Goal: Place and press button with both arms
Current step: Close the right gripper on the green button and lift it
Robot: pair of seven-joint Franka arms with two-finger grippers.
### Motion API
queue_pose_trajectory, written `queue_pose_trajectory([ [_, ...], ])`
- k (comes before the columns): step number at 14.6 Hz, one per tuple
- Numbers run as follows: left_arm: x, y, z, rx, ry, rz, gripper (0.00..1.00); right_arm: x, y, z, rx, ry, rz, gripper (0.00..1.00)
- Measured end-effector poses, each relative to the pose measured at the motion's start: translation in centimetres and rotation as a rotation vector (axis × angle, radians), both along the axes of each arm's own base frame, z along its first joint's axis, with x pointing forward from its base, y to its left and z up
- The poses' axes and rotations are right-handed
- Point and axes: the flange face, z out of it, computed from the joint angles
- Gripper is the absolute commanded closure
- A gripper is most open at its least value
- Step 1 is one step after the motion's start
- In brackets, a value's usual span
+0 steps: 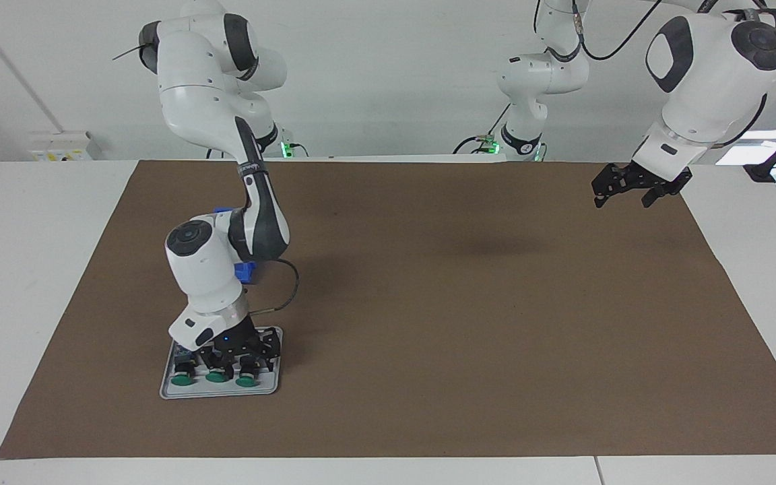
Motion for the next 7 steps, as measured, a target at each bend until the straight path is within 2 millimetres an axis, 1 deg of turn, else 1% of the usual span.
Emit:
queue_pose_trajectory([
  [4, 0.00, 0.00, 0.00, 0.000, 0.000, 0.000, 0.00, -0.04, 0.01, -0.87, -0.002, 0.011, 0.003, 0.23],
  [6, 0.00, 0.00, 0.00, 0.000, 0.000, 0.000, 0.00, -0.04, -0.02, -0.89, -0.002, 0.011, 0.002, 0.29],
  [7, 0.00, 0.00, 0.00, 0.000, 0.000, 0.000, 0.00, -0.04, -0.05, -0.89, -0.002, 0.011, 0.002, 0.30],
])
